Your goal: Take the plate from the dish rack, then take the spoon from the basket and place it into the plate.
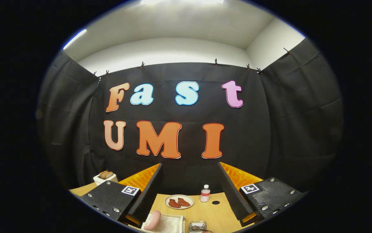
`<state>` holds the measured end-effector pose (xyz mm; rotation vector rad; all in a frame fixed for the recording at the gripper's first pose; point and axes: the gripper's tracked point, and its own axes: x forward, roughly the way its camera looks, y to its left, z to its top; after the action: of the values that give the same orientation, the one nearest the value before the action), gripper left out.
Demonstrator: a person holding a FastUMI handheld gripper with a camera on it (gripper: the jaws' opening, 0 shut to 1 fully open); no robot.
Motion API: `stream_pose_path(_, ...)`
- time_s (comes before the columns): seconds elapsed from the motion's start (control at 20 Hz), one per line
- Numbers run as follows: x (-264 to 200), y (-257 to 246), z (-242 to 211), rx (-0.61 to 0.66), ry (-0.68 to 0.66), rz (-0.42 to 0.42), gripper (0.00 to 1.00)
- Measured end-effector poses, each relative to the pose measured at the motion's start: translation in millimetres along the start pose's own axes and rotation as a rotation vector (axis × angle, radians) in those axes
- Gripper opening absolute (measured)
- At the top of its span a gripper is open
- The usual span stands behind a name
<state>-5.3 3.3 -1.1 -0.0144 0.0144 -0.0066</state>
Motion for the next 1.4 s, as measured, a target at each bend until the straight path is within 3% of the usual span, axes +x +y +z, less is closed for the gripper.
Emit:
stream_pose_path(0.5,0,11,-26,0.015,0.101,0.022,0.98)
stream_pose_path(1.4,15,92,-183,0.042,0.706,0.181,0.98)
